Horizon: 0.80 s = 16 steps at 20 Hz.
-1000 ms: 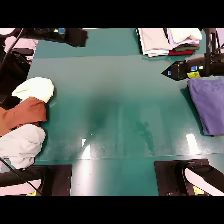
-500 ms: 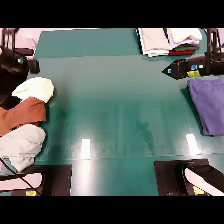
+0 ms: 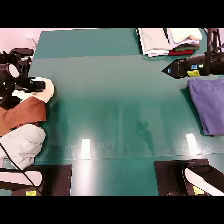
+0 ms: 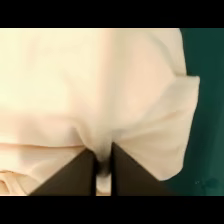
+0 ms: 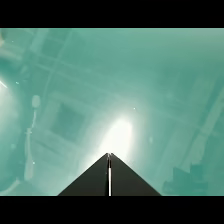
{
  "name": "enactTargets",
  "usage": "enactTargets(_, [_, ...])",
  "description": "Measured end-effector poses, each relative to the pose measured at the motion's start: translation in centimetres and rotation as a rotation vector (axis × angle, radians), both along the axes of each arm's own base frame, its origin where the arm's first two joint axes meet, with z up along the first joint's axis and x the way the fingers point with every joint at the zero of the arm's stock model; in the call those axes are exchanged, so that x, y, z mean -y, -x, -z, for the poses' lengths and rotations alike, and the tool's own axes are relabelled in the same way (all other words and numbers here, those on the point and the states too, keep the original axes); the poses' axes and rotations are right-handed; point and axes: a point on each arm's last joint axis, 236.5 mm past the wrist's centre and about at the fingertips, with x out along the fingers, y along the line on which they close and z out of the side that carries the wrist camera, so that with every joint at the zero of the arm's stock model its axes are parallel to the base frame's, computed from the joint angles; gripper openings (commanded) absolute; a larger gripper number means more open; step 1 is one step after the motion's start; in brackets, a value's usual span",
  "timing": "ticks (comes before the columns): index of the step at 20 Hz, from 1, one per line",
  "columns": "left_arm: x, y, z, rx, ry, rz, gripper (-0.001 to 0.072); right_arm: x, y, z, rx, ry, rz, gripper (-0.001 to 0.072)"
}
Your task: Fold the shirts.
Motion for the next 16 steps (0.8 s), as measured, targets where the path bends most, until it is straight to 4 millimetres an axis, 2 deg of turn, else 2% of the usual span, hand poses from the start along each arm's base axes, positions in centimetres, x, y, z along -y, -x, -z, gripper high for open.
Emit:
enactTargets(2, [-0.2,-0.8,-2.0,0.038,-0.006,-0.001,0.0021,0.0,-0.2,-0.3,0.012,-0.004,0.005,0.002])
enactTargets(4, [-0.4,-1.9,-6.8,0.134,-0.02,-0.003,0.0021,0.0,-0.5,-1.4,0.037,-0.014,0.012,0.0019])
enactTargets(6, [-0.3,-2.4,-14.2,0.278,-0.04,-0.001,0.0021,-0.1,-0.8,-3.5,0.088,-0.021,0.017,0.0019])
enactTargets(8, [1.0,-1.5,-23.1,0.451,-0.065,0.026,0.002,0.0,-1.1,-6.5,0.161,-0.028,0.021,0.0019])
enactTargets(10, [3.8,1.0,-31.1,0.609,-0.078,0.086,0.002,0.1,-1.3,-9.9,0.248,-0.035,0.03,0.0019])
enactTargets(12, [7.9,4.4,-37.1,0.732,-0.066,0.176,0.002,0.2,-1.2,-13.3,0.333,-0.042,0.037,0.002])
enactTargets(14, [12.2,7.1,-39.7,0.785,-0.028,0.28,0.002,0.4,-0.9,-16.3,0.407,-0.048,0.044,0.0019])
enactTargets(16, [16.8,9.0,-39.8,0.768,0.018,0.397,0.0021,0.8,-0.6,-18.7,0.466,-0.05,0.057,0.0019])
